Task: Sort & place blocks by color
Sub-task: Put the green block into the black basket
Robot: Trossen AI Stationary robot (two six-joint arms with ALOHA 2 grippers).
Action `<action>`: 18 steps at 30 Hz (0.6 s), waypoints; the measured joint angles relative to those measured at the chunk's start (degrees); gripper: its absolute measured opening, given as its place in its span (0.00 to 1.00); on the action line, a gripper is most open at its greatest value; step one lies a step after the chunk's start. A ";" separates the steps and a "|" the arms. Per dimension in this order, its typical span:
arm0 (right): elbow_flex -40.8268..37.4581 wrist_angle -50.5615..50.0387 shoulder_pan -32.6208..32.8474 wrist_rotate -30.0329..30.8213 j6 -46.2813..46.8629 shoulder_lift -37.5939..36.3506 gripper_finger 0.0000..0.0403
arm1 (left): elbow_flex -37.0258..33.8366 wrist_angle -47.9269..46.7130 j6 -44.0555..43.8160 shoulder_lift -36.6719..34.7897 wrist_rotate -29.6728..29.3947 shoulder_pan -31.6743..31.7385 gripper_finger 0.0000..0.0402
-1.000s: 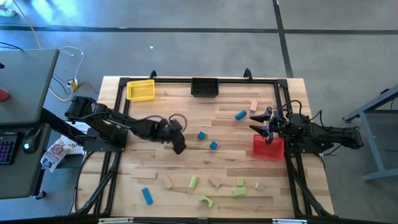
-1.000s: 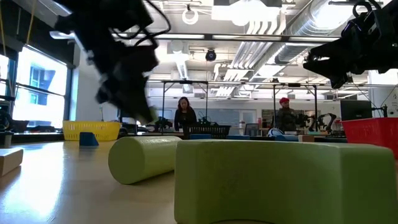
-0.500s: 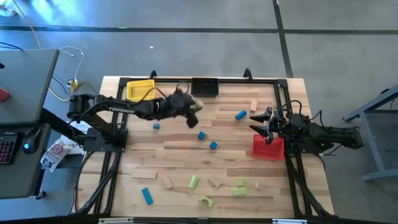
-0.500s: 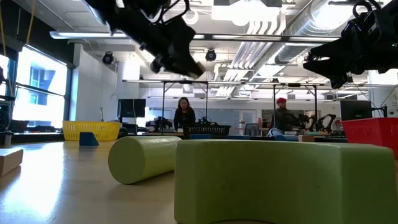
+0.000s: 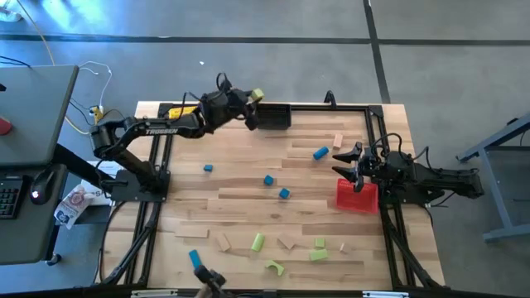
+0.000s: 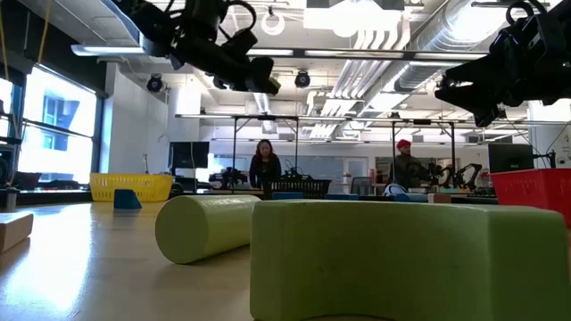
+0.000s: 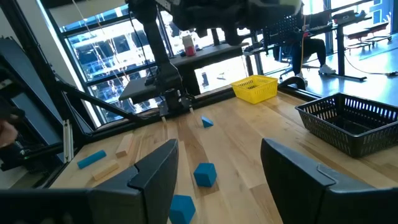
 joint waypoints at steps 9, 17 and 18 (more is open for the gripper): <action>0.00 0.00 -0.02 0.00 0.00 0.00 0.54 | 5.37 -9.33 -0.81 2.77 1.72 1.65 0.28; 0.01 0.00 -0.01 0.00 0.00 0.00 0.54 | 10.99 -13.79 -3.59 10.81 5.82 1.62 0.28; 0.02 0.00 0.00 0.00 0.00 0.00 0.54 | 11.12 -13.78 -4.11 11.71 5.90 1.62 0.28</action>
